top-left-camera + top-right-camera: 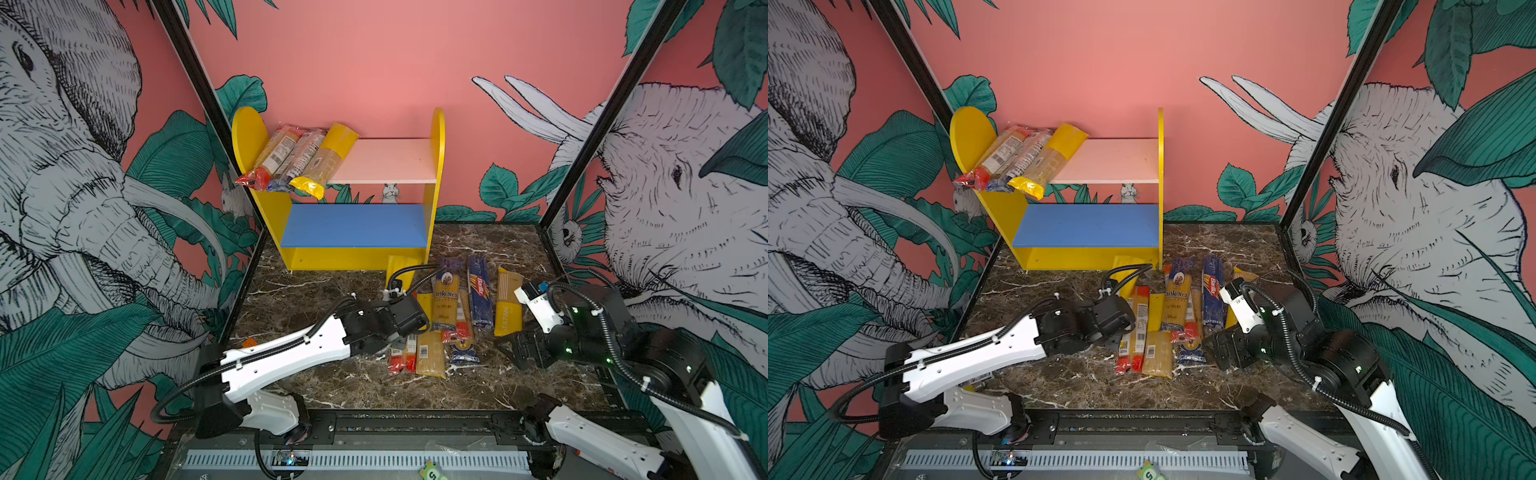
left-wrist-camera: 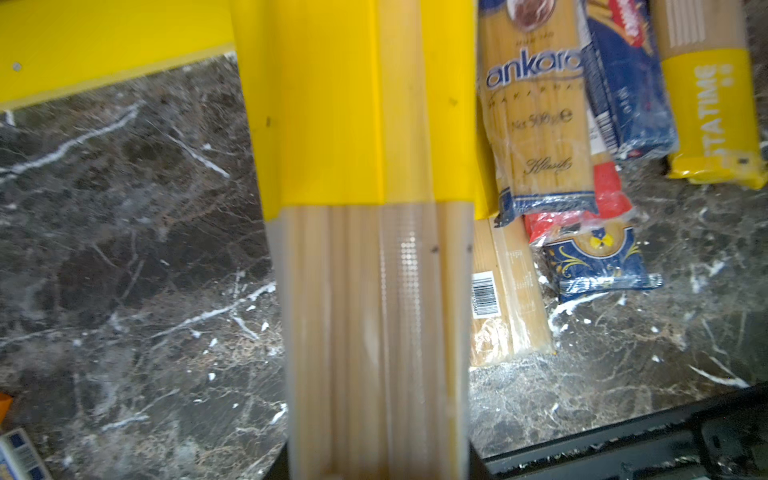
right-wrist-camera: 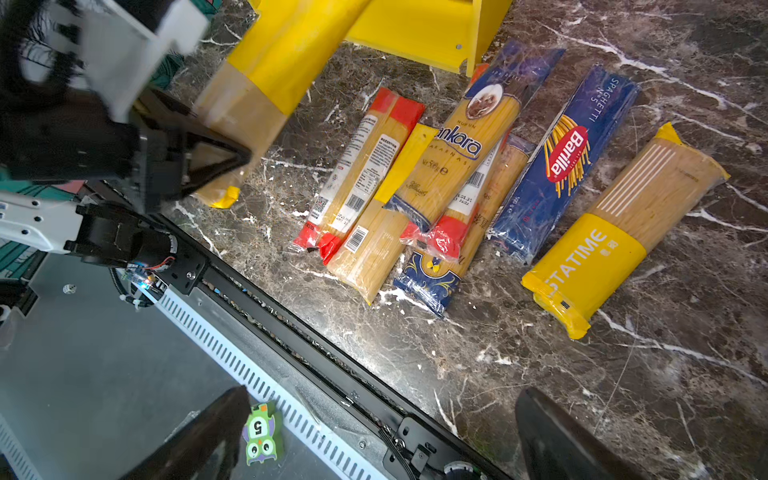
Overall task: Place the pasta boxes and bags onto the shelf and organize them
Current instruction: 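Lower the left gripper to the next yellow-banded bag and grasp it, then lift the yellow-banded bag with the left gripper up to the top shelf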
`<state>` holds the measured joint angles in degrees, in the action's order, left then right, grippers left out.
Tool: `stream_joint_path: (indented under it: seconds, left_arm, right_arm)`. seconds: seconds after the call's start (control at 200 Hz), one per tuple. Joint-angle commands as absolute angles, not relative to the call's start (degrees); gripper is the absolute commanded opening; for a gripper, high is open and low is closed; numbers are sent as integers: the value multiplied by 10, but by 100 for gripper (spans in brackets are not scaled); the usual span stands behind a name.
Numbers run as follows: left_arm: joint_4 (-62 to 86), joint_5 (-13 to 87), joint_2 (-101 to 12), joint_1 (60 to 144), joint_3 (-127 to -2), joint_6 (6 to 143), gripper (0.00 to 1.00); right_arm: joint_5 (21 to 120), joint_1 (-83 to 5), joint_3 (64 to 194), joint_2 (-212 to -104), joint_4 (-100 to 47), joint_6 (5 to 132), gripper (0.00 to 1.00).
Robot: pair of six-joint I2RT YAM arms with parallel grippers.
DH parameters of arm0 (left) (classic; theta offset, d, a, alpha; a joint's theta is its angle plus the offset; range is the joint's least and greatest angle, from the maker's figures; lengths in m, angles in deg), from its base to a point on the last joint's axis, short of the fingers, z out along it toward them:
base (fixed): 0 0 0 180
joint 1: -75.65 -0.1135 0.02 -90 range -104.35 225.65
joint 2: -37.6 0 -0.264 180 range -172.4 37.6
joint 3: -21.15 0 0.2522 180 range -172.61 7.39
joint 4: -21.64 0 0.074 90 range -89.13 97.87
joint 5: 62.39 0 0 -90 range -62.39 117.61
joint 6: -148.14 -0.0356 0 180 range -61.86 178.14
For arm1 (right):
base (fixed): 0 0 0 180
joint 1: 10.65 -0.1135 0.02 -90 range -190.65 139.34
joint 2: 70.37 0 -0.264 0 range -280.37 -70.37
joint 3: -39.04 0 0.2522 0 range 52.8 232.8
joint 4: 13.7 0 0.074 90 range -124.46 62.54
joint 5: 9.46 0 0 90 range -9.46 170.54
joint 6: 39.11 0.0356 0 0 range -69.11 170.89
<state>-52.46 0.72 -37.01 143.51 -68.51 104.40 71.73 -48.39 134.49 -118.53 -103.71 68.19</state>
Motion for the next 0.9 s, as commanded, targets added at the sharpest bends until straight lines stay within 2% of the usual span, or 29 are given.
stream_joint_path:
  seconds: [0.0, 0.235, 0.48, 0.625, 0.795, 0.895]
  left_arm:
    - [-578, -99, -300, 1438, -757, 994, 0]
    - [-616, -190, -244, 1438, -879, 883, 0]
    - [-618, -278, -321, 1401, -1091, 706, 0]
    - [-553, -177, -381, 1302, -1176, 623, 0]
    - [-556, -77, -506, 1204, -1354, 561, 0]
    - [-533, -14, -564, 1143, -1412, 539, 0]
  right_arm:
    - [704, -486, 1352, -1212, -982, 691, 99]
    - [709, -486, 1381, -1273, -934, 695, 99]
    - [711, -486, 1433, -1354, -902, 704, 99]
    - [714, -486, 1475, -1410, -891, 699, 99]
    - [718, -486, 1509, -1458, -864, 703, 99]
    - [725, -486, 1519, -1478, -849, 706, 99]
